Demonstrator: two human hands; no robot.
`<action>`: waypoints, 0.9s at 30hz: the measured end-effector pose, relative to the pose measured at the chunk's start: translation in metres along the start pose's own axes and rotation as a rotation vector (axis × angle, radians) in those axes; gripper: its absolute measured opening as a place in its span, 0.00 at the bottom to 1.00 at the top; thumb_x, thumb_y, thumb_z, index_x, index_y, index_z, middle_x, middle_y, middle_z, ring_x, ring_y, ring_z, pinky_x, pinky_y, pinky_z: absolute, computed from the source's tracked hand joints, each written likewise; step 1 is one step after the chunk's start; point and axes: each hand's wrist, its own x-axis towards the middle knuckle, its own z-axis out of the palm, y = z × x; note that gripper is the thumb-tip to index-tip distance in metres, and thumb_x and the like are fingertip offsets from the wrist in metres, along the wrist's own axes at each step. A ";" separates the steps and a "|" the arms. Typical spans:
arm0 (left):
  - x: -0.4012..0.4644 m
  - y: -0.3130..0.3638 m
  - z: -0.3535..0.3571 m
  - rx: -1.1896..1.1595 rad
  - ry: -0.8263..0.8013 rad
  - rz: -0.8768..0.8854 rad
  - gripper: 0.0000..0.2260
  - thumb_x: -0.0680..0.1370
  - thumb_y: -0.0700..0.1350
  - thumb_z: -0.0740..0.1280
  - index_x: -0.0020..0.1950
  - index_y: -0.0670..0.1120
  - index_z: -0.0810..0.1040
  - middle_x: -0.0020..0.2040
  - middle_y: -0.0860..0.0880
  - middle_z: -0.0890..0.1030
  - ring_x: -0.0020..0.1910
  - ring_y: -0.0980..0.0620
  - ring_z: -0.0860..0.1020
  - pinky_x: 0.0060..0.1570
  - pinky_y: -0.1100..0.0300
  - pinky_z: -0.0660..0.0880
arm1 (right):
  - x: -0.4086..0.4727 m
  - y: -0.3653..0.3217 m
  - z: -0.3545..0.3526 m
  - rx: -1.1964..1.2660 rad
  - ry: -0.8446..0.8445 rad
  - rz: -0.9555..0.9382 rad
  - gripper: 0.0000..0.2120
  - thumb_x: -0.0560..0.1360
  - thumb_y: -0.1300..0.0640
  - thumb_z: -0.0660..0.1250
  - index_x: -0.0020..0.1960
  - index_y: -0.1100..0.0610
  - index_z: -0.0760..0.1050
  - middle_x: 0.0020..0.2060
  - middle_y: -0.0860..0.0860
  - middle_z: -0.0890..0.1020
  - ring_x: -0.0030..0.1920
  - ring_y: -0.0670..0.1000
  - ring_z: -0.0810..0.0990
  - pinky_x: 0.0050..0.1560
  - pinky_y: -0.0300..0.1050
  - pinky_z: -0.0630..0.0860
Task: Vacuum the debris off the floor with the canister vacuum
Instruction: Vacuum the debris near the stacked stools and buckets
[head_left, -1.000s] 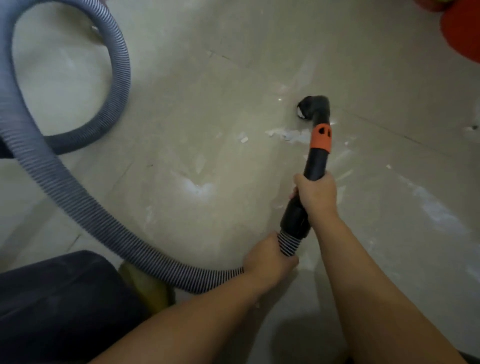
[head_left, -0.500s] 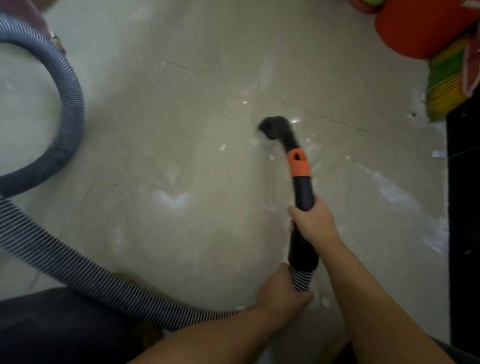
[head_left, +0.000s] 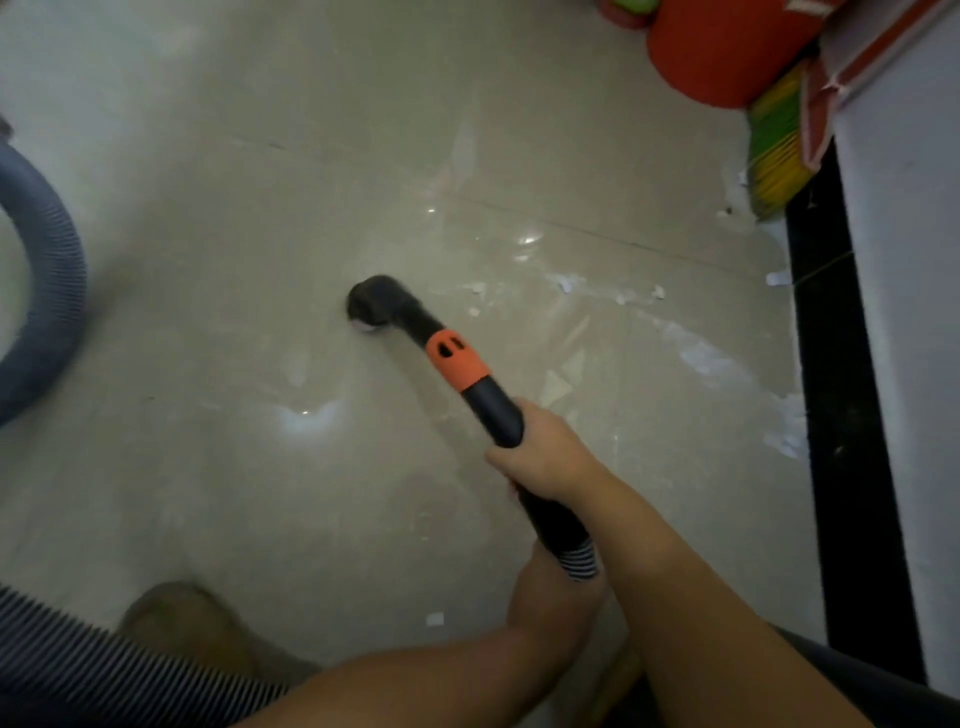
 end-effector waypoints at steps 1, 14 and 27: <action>0.003 0.003 0.003 0.037 -0.038 -0.012 0.22 0.72 0.52 0.67 0.65 0.50 0.70 0.51 0.54 0.76 0.51 0.54 0.77 0.50 0.65 0.71 | 0.000 0.011 -0.008 0.066 0.095 0.053 0.14 0.71 0.61 0.68 0.53 0.53 0.69 0.36 0.53 0.78 0.26 0.49 0.78 0.26 0.37 0.73; 0.055 0.045 -0.025 0.827 -0.242 0.114 0.19 0.74 0.52 0.68 0.61 0.47 0.70 0.58 0.45 0.79 0.56 0.44 0.78 0.51 0.54 0.75 | 0.006 0.060 -0.048 0.682 0.998 0.504 0.18 0.72 0.59 0.67 0.59 0.60 0.70 0.44 0.58 0.80 0.33 0.54 0.80 0.40 0.47 0.77; -0.032 0.172 -0.120 1.138 -0.061 0.285 0.20 0.75 0.54 0.65 0.63 0.50 0.64 0.61 0.51 0.75 0.59 0.49 0.75 0.50 0.57 0.71 | -0.042 -0.087 -0.120 0.969 0.844 0.606 0.15 0.70 0.59 0.67 0.56 0.62 0.72 0.39 0.57 0.83 0.38 0.56 0.83 0.43 0.51 0.81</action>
